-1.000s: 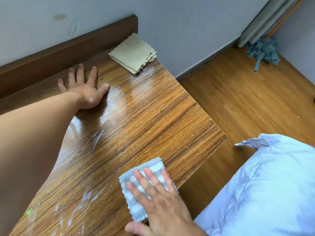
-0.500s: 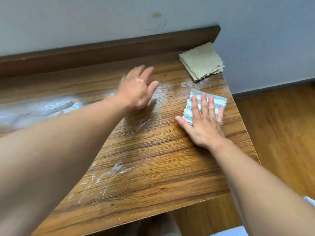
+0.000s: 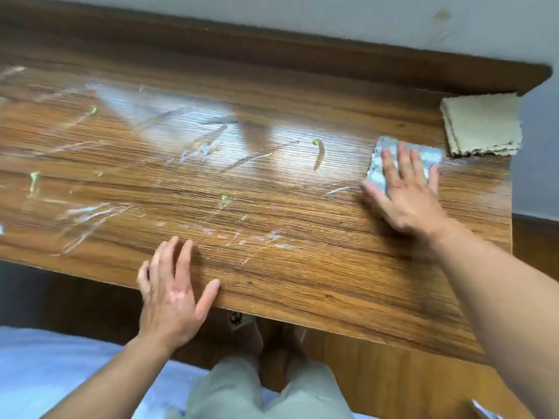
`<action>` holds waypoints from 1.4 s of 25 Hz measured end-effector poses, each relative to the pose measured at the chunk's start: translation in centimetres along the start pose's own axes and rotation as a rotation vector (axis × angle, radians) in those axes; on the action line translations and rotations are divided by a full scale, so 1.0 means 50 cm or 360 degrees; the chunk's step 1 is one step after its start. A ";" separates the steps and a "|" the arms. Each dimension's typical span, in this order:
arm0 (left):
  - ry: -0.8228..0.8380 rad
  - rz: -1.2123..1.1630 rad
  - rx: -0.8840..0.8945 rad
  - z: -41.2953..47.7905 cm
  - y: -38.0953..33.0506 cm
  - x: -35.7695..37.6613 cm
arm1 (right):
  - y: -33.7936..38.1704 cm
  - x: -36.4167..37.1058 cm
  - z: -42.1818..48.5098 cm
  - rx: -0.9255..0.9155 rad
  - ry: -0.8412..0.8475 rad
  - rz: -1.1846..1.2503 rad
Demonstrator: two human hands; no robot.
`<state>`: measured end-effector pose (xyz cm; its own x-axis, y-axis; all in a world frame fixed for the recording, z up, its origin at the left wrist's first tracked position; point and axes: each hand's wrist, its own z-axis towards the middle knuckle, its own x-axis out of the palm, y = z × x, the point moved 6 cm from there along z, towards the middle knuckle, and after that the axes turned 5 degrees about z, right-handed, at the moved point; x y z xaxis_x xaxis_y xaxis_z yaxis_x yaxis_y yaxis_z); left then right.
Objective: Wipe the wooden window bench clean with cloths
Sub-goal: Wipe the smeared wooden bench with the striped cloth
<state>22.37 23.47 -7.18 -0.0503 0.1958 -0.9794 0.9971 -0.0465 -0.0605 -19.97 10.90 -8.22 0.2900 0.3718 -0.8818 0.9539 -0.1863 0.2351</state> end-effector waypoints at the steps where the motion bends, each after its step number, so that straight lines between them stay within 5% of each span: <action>1: 0.0014 0.0016 -0.0043 0.009 0.009 0.004 | 0.016 -0.012 0.035 0.0087 -0.0027 0.0070; 5: -0.0073 0.0136 -0.0118 0.027 0.006 0.020 | 0.125 0.044 0.018 -0.0065 -0.0044 -0.0056; 11: -0.0200 0.0090 -0.0123 0.022 0.011 0.018 | 0.260 0.227 -0.373 -0.0547 0.0130 -0.0161; 14: -0.0221 0.0096 -0.0116 0.024 0.009 0.022 | 0.223 0.207 -0.328 -0.0765 0.0123 -0.0318; 21: -0.0281 0.0125 -0.0114 0.025 0.016 0.029 | 0.155 0.054 0.016 0.0189 -0.0146 0.0113; 24: -0.0283 0.0125 -0.0111 0.028 0.018 0.029 | 0.242 0.126 -0.107 0.0067 -0.0131 0.0008; 30: -0.0245 0.0079 0.0002 0.041 0.034 0.010 | 0.399 0.290 -0.411 -0.0821 0.0198 -0.0228; 32: -0.0227 0.0052 0.0030 0.066 0.083 -0.005 | 0.355 0.241 -0.318 -0.0773 0.0161 -0.0277; 35: -0.0249 0.0060 -0.0087 0.085 0.159 -0.007 | 0.300 0.145 -0.127 -0.0257 0.0043 -0.0131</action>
<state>30.09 18.88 -8.11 -0.0167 0.0398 -0.9991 0.9999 0.0035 -0.0166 -3.09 16.56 -8.49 0.2104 0.4046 -0.8900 0.9738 -0.0066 0.2272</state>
